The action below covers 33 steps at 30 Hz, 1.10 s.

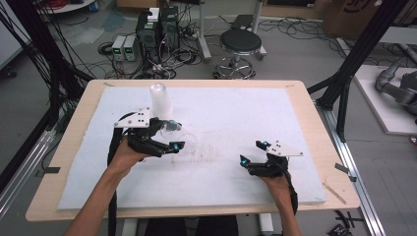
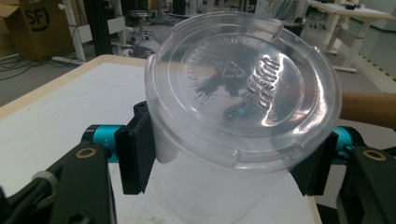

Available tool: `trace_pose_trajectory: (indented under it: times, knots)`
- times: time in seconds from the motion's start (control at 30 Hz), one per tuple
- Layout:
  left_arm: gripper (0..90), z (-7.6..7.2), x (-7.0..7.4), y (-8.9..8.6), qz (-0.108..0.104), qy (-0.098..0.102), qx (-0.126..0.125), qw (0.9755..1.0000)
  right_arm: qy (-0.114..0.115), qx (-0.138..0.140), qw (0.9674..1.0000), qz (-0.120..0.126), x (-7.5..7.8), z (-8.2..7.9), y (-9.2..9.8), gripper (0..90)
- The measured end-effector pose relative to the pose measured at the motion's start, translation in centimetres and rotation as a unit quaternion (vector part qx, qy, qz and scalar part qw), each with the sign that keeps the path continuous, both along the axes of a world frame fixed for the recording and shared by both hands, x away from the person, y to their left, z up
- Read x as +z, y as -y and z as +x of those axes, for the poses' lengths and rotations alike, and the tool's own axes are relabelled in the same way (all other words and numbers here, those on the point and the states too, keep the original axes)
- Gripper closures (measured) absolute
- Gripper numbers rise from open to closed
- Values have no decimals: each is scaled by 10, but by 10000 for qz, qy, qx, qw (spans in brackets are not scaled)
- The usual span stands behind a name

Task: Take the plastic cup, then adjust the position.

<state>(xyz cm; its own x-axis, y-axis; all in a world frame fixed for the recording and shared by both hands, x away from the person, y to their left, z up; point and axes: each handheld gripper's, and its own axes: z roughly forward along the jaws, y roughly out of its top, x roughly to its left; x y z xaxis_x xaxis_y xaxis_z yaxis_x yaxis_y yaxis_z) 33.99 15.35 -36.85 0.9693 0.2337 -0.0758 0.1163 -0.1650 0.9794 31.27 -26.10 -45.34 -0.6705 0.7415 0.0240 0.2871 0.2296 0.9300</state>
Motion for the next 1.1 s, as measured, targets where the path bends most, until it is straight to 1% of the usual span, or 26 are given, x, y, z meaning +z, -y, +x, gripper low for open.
trace_pose_trajectory:
  times: [0.07, 0.13, 0.2, 0.27, 0.6, 0.7, 0.93, 1.1]
  knots:
    - [339, 0, -5, 0, -1, -26, 16, 10000, 4, 7, 10000, -13, 0, 0, 0, 144]
    - [338, 1, -9, 1, 68, -80, 6, 9999, -16, 9, 10000, -31, 0, 0, -1, 144]
    - [338, 3, -12, 2, 34, -106, 5, 9999, -10, 39, 10000, -49, 0, 0, -1, 144]
    - [338, 3, -13, 4, 52, -113, 29, 9999, 1, 47, 10000, -55, 0, 0, -1, 144]
    - [339, 0, -12, 3, 5, -59, 21, 10000, -24, 52, 10000, -21, 0, 1, 0, 144]
    - [339, 0, -11, 2, -16, -70, 22, 10000, -48, 38, 10000, 35, 0, 1, 0, 144]
    - [339, 0, -12, 2, -2, -76, 9, 10000, -113, 139, 9997, 161, 1, 2, 3, 144]
    - [339, 0, -11, 2, 33, -55, 36, 10000, -114, 316, 9992, 210, 2, 3, 4, 144]
